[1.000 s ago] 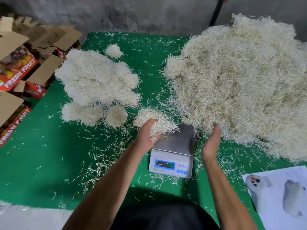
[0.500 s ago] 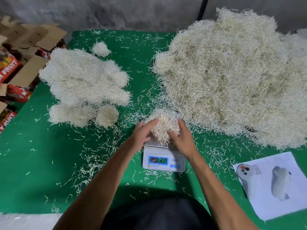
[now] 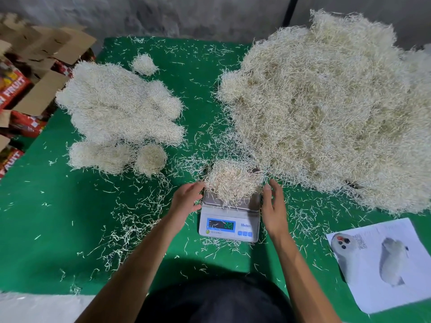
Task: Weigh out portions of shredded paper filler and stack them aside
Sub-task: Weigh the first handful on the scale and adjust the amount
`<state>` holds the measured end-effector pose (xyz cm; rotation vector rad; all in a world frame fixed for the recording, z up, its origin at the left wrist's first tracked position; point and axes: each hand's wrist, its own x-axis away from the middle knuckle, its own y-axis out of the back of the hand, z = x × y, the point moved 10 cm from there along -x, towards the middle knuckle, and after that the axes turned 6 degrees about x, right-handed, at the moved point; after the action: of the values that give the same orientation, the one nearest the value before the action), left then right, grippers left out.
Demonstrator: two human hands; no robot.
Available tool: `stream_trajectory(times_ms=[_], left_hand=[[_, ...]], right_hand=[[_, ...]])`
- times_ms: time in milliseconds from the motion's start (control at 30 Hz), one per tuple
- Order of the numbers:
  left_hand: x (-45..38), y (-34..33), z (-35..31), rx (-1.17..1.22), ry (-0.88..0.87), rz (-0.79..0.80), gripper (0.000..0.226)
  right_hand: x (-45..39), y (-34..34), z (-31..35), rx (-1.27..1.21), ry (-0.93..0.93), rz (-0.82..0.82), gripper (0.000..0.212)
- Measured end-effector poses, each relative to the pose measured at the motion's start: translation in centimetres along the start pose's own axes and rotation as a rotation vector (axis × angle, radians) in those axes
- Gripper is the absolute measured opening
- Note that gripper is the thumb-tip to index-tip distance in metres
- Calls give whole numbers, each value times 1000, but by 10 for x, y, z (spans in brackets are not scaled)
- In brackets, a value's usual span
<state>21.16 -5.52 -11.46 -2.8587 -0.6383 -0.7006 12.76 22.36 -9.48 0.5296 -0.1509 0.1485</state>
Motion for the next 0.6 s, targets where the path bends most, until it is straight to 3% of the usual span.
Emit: stream_trajectory(times_ms=[167,300,600], left_hand=[[-2,7,5,64,28,-10,43],[-5,12,10,76,47,-19,27],[-4,21,19,123,76,-60,26]], right_hand=[[1,-2,-6,-53,3,16,65],[1,-1,-7,-75,-16,8,64],[-3,3,0,-63,4,-33,60]])
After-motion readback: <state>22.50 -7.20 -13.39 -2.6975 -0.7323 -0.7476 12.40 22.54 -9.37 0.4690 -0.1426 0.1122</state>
